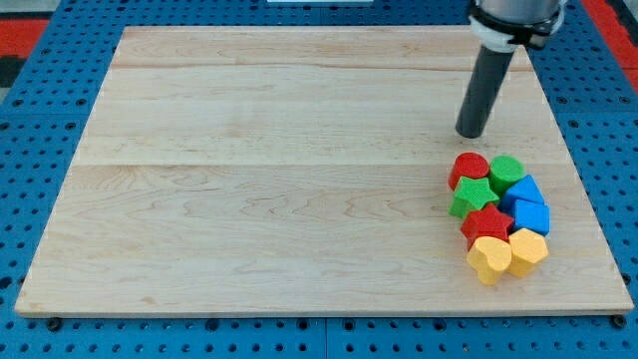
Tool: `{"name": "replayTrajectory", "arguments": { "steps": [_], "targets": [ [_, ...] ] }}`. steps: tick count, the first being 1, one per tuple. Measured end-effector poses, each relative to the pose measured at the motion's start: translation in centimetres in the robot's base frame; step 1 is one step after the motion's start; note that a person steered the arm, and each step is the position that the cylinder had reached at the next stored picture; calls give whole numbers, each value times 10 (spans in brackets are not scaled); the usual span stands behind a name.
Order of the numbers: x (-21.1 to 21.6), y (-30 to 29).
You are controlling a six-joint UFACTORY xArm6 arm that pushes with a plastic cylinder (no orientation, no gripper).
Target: Move your arm towards the yellow hexagon
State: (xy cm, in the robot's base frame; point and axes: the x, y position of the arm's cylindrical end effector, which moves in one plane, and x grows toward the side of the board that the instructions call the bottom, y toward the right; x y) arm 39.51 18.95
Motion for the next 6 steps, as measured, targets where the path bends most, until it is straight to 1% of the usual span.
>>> {"name": "replayTrajectory", "arguments": {
  "steps": [1, 2, 3, 4, 5, 6],
  "targets": [
    [0, 45],
    [20, 93],
    [61, 116],
    [108, 123],
    [137, 121],
    [141, 118]
  ]
}}
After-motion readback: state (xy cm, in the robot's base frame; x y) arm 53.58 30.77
